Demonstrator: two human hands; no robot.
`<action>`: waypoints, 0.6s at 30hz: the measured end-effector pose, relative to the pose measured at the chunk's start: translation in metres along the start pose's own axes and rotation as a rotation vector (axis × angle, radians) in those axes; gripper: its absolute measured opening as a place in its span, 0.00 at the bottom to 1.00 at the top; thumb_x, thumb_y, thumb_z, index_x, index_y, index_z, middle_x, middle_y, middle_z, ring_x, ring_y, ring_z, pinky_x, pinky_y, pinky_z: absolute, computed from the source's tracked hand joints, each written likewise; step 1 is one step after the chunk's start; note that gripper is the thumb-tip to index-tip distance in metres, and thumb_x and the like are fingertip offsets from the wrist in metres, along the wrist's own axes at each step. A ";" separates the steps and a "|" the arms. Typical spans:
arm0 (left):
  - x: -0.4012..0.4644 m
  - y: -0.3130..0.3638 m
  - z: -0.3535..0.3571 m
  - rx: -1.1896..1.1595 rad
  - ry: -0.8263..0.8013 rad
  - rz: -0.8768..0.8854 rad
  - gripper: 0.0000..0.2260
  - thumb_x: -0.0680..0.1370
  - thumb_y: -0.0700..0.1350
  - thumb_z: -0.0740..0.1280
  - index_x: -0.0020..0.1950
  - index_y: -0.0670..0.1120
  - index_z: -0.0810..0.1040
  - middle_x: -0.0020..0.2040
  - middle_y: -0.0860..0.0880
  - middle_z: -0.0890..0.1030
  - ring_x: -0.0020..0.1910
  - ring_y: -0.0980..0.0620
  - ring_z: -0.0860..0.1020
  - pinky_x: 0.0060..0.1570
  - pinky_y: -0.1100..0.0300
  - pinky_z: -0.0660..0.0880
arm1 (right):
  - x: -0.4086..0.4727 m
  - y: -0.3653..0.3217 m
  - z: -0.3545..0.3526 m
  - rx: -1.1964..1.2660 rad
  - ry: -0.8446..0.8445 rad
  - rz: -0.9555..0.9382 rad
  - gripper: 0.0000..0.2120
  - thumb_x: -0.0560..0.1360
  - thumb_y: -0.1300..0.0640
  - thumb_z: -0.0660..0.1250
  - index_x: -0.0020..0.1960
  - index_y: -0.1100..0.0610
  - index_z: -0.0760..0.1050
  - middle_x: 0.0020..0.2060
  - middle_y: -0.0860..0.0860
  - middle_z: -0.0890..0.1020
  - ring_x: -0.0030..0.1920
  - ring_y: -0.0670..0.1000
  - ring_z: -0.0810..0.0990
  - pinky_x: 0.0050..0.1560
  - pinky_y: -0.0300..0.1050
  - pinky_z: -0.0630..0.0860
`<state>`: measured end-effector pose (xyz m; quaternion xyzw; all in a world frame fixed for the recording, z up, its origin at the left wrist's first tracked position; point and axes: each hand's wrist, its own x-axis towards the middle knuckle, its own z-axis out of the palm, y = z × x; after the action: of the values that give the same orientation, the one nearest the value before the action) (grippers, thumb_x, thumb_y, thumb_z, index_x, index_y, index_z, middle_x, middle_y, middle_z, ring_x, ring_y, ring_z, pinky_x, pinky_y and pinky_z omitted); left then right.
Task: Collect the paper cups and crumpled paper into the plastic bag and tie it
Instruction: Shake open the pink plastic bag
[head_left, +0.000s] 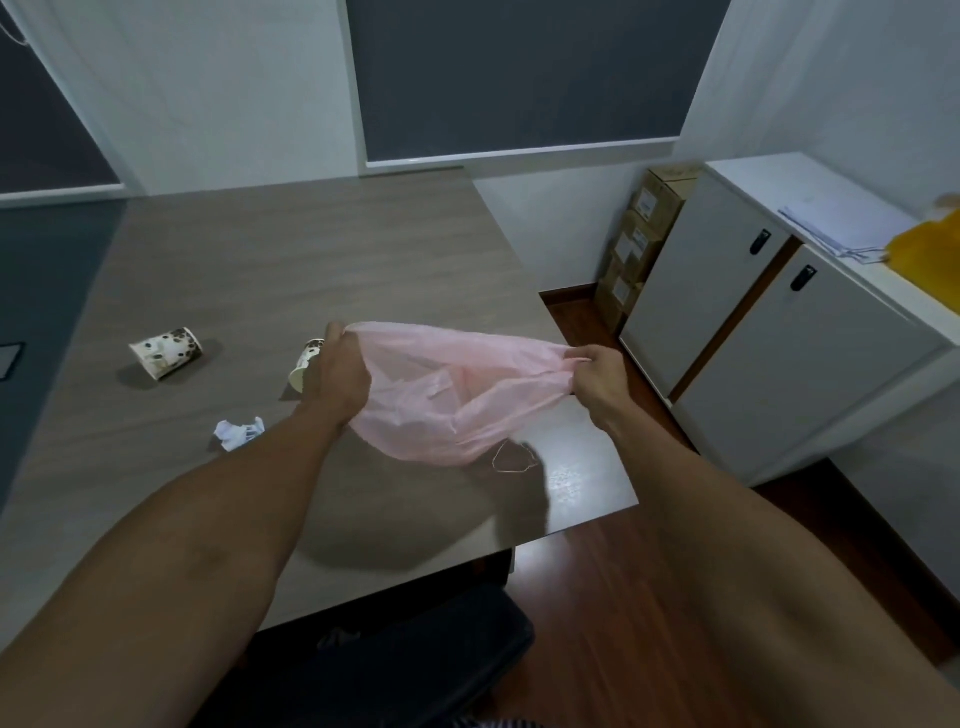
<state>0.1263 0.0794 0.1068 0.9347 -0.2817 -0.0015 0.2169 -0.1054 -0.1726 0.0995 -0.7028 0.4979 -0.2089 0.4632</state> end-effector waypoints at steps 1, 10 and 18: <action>-0.001 0.002 0.000 0.003 -0.037 0.020 0.19 0.79 0.38 0.60 0.70 0.43 0.69 0.68 0.43 0.67 0.58 0.34 0.76 0.57 0.42 0.73 | -0.002 -0.001 0.000 -0.048 -0.038 -0.061 0.17 0.79 0.69 0.59 0.62 0.57 0.78 0.60 0.56 0.80 0.55 0.57 0.81 0.52 0.53 0.85; -0.002 0.005 -0.009 0.161 -0.351 -0.043 0.71 0.59 0.54 0.85 0.81 0.44 0.33 0.81 0.45 0.41 0.77 0.38 0.61 0.69 0.43 0.67 | -0.019 -0.003 -0.005 -0.766 -0.309 -0.741 0.11 0.78 0.55 0.63 0.57 0.44 0.68 0.67 0.48 0.67 0.55 0.64 0.79 0.55 0.64 0.82; -0.005 0.001 -0.011 0.192 -0.392 0.124 0.71 0.58 0.49 0.86 0.81 0.48 0.33 0.80 0.51 0.32 0.75 0.39 0.66 0.64 0.44 0.74 | -0.020 -0.017 0.005 -0.578 -0.168 -0.357 0.25 0.81 0.47 0.64 0.75 0.54 0.65 0.68 0.55 0.74 0.62 0.61 0.78 0.59 0.63 0.79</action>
<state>0.1230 0.0860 0.1167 0.9137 -0.3744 -0.1431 0.0678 -0.1016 -0.1516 0.1151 -0.8956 0.3658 -0.0783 0.2409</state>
